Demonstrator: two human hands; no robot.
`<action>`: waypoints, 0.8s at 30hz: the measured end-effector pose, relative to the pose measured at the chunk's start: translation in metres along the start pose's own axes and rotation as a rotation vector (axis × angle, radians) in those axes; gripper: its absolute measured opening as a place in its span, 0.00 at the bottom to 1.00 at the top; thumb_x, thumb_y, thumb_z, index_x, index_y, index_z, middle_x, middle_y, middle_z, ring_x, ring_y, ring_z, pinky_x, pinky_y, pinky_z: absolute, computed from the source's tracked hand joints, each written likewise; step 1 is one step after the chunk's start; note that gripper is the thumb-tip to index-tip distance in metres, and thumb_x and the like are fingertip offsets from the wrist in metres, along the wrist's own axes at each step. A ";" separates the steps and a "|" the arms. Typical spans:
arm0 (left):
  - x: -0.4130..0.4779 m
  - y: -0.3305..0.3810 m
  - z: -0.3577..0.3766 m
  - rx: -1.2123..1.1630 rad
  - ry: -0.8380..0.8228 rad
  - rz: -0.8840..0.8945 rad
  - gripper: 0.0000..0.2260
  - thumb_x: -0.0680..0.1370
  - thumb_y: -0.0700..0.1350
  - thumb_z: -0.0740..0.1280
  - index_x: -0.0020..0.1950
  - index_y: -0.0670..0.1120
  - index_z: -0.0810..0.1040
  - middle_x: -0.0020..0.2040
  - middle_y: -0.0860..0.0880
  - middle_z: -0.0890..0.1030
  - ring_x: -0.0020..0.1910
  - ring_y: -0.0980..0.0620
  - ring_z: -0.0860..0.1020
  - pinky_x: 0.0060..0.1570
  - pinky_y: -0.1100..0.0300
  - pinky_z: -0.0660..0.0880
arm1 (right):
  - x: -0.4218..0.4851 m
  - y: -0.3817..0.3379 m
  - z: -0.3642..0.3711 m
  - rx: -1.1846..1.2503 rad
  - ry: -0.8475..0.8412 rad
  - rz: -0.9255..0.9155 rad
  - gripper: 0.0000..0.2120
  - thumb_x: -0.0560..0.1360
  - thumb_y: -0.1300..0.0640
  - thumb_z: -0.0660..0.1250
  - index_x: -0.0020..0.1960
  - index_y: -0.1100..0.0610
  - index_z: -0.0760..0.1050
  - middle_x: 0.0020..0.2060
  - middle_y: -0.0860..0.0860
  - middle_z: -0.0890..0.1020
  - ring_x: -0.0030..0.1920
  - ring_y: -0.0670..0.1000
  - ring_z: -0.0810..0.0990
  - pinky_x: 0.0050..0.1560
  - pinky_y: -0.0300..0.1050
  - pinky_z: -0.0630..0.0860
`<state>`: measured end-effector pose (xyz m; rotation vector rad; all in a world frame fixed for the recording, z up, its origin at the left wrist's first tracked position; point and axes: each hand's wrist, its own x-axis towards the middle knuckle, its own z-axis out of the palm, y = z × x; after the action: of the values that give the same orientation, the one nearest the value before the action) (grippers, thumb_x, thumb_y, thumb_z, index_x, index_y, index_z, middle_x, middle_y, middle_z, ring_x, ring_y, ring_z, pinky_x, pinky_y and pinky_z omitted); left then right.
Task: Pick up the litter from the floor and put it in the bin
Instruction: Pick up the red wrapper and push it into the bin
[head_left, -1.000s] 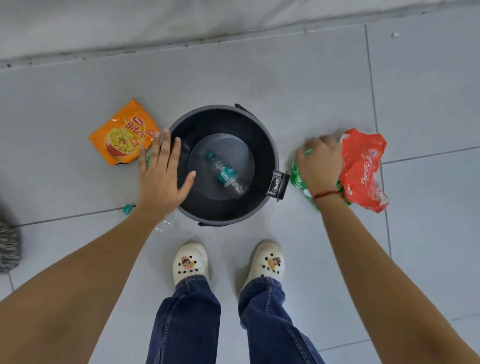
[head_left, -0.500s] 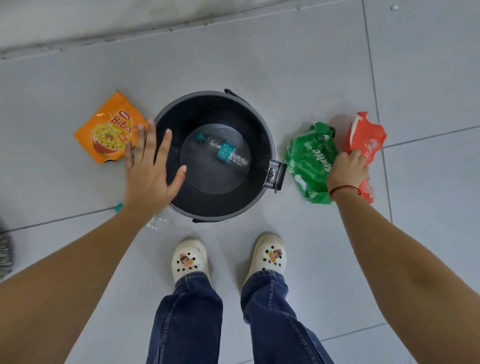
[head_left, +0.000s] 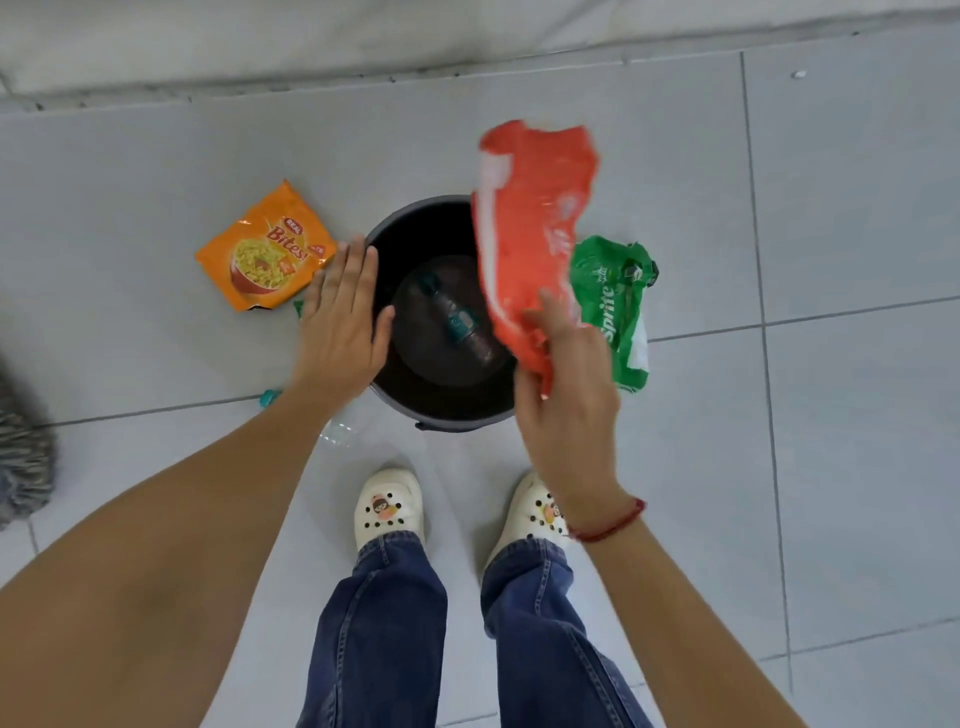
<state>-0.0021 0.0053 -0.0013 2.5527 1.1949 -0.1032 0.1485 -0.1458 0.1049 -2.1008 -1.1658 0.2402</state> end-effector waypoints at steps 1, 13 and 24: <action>0.001 -0.001 -0.001 -0.014 0.011 -0.017 0.27 0.81 0.52 0.47 0.77 0.41 0.53 0.77 0.42 0.55 0.77 0.46 0.52 0.73 0.49 0.49 | -0.003 -0.002 0.014 0.055 -0.061 -0.023 0.23 0.71 0.70 0.59 0.66 0.65 0.68 0.51 0.62 0.79 0.51 0.55 0.71 0.56 0.45 0.68; 0.009 0.014 0.014 -0.169 0.117 -0.152 0.25 0.81 0.47 0.49 0.76 0.40 0.53 0.77 0.40 0.53 0.77 0.43 0.49 0.74 0.48 0.46 | 0.015 0.083 0.165 0.075 -0.757 0.479 0.20 0.74 0.69 0.57 0.64 0.60 0.75 0.65 0.59 0.75 0.67 0.60 0.69 0.71 0.53 0.63; 0.009 0.014 0.017 -0.069 0.084 -0.180 0.26 0.81 0.52 0.49 0.77 0.42 0.51 0.78 0.42 0.52 0.77 0.44 0.49 0.74 0.46 0.47 | 0.025 0.059 0.133 -0.142 -0.905 -0.193 0.21 0.75 0.52 0.64 0.66 0.59 0.70 0.66 0.60 0.70 0.61 0.62 0.73 0.63 0.56 0.71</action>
<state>0.0162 -0.0017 -0.0156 2.4078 1.4332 0.0037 0.1393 -0.0799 -0.0266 -2.0037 -1.9211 1.1220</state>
